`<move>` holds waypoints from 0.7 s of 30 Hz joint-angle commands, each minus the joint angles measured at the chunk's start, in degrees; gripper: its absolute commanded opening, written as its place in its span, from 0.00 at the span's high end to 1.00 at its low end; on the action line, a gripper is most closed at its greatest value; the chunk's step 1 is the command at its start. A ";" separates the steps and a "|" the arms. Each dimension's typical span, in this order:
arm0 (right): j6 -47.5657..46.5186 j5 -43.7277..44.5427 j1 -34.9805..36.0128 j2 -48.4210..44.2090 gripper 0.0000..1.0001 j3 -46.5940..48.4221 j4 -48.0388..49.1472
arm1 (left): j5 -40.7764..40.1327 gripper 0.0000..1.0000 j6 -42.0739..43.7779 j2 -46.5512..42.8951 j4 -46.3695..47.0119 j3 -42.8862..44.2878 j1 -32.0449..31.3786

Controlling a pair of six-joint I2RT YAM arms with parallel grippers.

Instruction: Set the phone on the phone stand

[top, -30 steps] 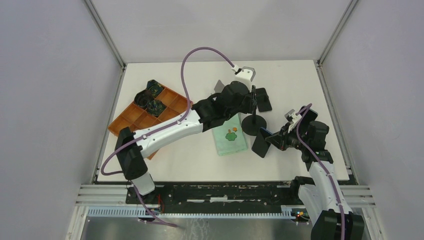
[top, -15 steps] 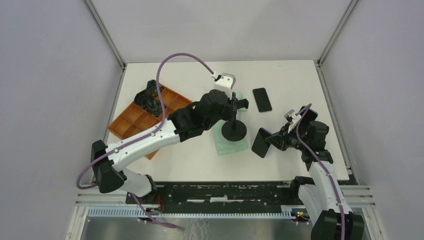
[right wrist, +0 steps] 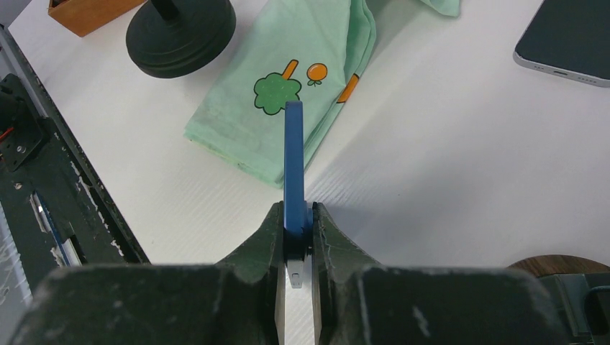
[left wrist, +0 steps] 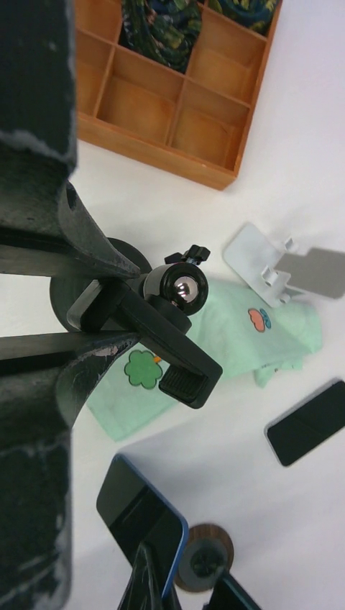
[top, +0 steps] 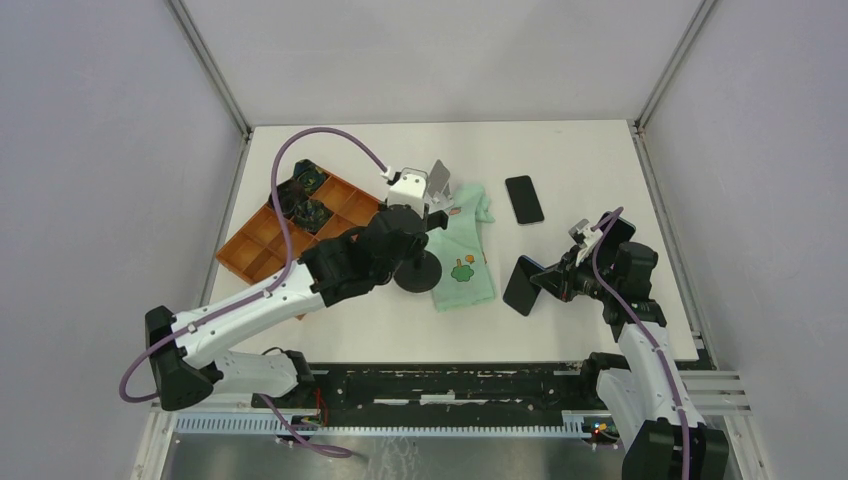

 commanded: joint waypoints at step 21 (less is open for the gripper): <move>-0.79 -1.69 -0.25 0.15 1.00 2.80 2.45 | -6.60 0.98 -5.45 -8.54 4.13 -9.80 3.48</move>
